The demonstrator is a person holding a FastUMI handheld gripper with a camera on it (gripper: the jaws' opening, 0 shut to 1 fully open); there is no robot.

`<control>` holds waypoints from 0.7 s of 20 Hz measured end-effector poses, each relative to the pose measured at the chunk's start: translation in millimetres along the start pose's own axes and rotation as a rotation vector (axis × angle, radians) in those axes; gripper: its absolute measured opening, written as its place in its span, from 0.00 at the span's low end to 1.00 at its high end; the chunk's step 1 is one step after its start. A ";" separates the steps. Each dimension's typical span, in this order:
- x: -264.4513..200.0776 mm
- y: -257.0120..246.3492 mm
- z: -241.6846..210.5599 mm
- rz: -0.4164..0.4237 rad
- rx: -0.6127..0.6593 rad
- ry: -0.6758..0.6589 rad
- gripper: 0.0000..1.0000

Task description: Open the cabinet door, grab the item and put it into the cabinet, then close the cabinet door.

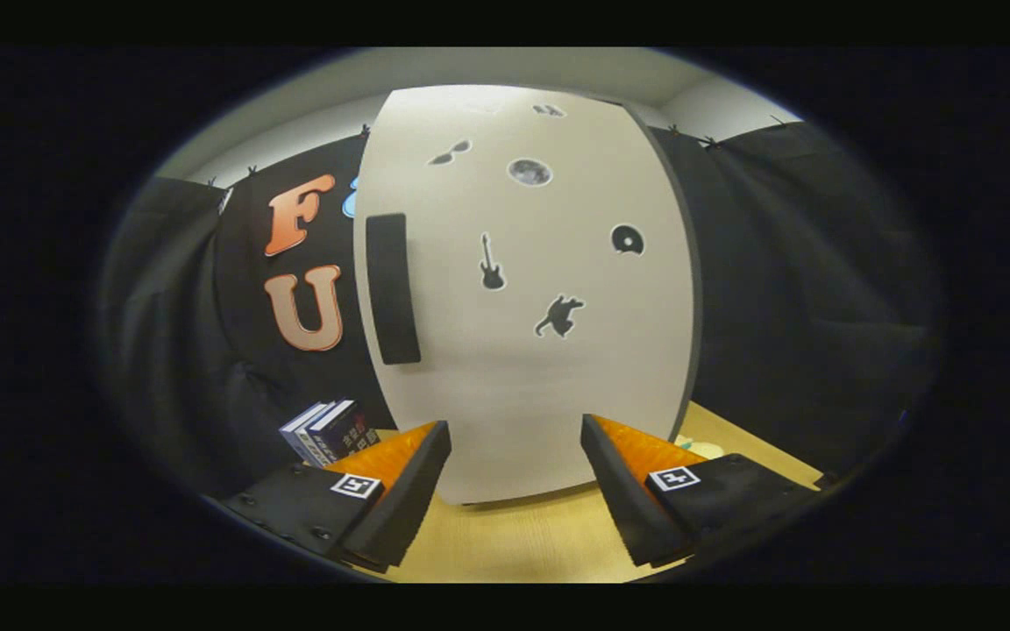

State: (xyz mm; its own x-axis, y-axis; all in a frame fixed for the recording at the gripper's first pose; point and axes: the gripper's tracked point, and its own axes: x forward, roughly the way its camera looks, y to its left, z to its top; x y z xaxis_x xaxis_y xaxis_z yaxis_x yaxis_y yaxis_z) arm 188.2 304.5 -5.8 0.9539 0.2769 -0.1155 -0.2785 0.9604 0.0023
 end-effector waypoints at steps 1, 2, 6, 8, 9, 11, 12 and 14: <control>-13.8 -7.6 11.6 -0.014 -0.011 -0.017 0.96; -26.2 -14.7 21.7 -0.027 -0.021 -0.029 0.97; -68.2 -36.3 50.6 -0.065 -0.014 -0.070 0.97; -86.3 -47.7 59.3 -0.088 -0.016 -0.085 0.97; -94.7 -51.9 62.9 -0.096 -0.015 -0.091 0.97; -109.3 -61.5 68.4 -0.114 -0.005 -0.104 0.96; -114.8 -65.1 70.0 -0.123 -0.001 -0.108 0.96; -124.3 -72.1 69.4 -0.139 0.003 -0.113 0.96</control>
State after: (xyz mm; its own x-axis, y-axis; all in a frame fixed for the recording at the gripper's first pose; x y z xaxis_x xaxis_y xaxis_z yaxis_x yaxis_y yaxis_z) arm 97.4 203.0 77.3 0.9898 0.1426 -0.0022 -0.1426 0.9898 -0.0032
